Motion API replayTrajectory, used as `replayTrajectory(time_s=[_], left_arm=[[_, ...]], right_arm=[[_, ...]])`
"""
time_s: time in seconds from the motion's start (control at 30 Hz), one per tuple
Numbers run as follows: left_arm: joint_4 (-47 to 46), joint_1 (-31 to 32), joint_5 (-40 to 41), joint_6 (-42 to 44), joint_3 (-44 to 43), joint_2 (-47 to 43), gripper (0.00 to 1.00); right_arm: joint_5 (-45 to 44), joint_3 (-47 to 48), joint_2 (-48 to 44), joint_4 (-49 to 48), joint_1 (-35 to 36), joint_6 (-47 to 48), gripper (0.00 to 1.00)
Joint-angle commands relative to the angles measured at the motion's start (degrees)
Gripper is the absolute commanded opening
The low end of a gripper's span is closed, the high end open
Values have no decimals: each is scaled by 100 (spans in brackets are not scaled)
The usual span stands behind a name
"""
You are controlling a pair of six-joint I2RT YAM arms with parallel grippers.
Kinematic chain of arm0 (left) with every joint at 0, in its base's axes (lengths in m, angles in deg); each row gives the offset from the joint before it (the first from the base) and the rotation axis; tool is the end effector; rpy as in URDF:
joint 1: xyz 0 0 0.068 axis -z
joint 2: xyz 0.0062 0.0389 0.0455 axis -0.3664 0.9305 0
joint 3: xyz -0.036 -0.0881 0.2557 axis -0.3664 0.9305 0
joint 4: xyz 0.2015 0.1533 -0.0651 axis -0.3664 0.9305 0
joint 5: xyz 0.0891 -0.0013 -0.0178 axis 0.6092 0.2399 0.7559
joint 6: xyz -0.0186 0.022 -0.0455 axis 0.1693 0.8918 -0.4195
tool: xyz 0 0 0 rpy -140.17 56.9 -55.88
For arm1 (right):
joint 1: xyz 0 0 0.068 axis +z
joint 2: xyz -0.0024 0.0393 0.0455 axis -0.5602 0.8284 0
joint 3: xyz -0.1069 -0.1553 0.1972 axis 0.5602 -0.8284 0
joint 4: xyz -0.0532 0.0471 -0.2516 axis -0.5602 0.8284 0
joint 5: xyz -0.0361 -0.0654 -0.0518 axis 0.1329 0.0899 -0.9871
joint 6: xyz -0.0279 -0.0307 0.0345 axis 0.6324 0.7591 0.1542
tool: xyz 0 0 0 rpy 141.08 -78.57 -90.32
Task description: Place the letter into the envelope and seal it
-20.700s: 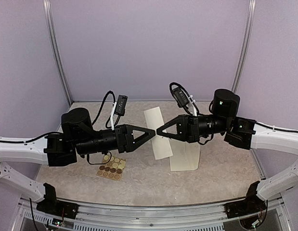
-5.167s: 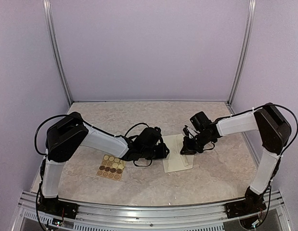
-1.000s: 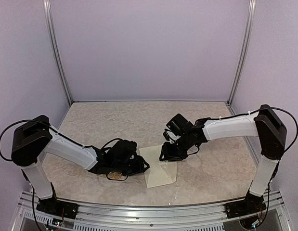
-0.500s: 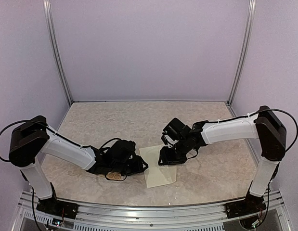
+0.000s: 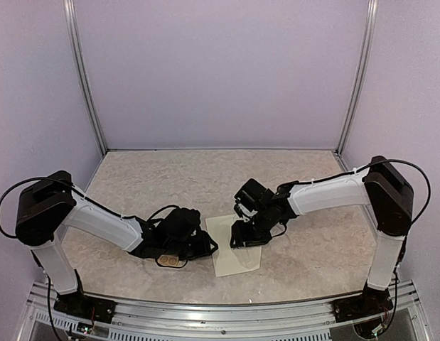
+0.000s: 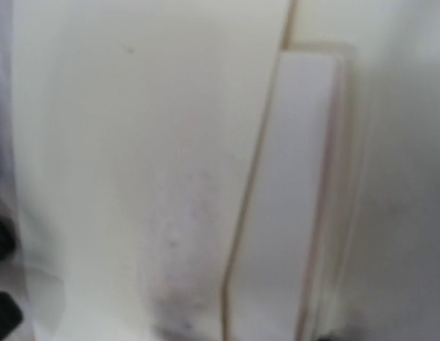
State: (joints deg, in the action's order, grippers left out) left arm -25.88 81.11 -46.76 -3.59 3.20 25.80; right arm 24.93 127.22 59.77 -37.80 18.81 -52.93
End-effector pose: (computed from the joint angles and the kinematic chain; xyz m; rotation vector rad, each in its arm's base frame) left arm 0.1700 -0.2856 0.1213 -0.0377 2.5444 -0.8947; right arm 0.2206 0.3006 0.1523 -0.2962 2.8917 0.6216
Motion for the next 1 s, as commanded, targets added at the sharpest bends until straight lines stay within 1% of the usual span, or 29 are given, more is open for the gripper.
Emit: replayTrajectory(time_s=[0.0, 0.17, 0.53, 0.8, 0.9, 0.97], left_arm=[[-108, 32, -76, -6, 49, 154, 33], [-114, 28, -77, -7, 41, 158, 30], [-149, 68, -77, 2, -4, 167, 28], [-158, 68, 2, 62, -4, 77, 28], [-85, 68, 99, 103, -21, 32, 29], [23, 55, 215, 163, -22, -95, 31]], right_arm=[[-4, 201, 213, 16, 142, -9, 53], [9, 338, 305, 32, 203, -15, 53], [131, 552, 435, -145, 313, -28, 50], [216, 214, 71, -635, 319, -70, 49], [30, 193, -44, -541, 318, -87, 49], [-139, 187, -159, -429, 317, -78, 51]])
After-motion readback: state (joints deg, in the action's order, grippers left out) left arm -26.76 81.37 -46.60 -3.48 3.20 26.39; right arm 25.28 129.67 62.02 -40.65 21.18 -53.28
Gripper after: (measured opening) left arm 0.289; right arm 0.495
